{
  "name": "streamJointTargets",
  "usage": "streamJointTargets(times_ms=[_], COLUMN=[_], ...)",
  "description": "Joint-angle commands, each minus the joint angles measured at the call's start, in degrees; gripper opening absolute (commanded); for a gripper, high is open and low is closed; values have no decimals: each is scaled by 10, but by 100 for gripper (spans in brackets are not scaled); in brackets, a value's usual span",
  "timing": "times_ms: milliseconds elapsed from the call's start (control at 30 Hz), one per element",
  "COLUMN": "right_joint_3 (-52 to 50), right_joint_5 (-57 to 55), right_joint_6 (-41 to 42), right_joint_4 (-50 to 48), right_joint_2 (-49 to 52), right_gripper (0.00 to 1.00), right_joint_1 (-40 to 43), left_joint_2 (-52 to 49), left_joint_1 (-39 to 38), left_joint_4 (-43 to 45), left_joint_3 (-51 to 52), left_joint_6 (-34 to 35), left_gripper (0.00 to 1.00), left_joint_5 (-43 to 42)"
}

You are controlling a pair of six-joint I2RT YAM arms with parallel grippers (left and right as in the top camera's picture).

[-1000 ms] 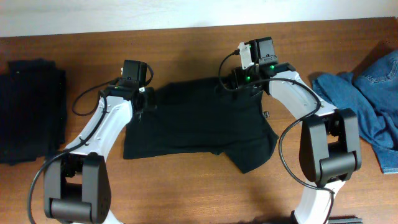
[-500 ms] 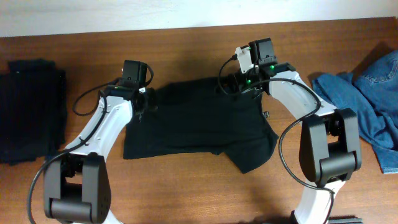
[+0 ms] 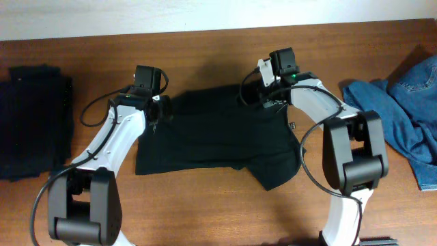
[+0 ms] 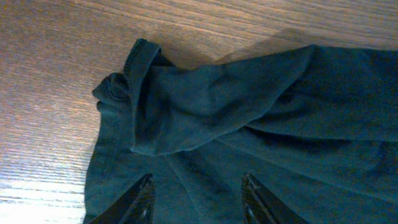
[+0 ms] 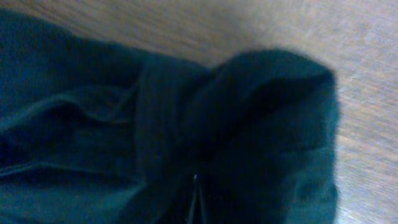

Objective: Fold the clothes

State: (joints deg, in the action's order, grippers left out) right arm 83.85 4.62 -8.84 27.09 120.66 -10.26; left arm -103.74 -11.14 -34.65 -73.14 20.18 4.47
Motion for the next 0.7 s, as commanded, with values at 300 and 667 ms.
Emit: streamJointTargets(times_ms=[300, 667], right_joint_3=[4, 4], right_joint_5=[-8, -5], right_joint_6=[21, 23], right_joint_4=[-25, -22], right_joint_2=[33, 35], right_gripper=[4, 4], right_joint_1=[2, 2], left_joint_2=[-8, -46], left_joint_1=[1, 1], left_joint_4=[-1, 9], left_joint_3=[-6, -6], left_joint_6=[0, 0], left_gripper=[45, 46], left_joint_5=[-8, 26])
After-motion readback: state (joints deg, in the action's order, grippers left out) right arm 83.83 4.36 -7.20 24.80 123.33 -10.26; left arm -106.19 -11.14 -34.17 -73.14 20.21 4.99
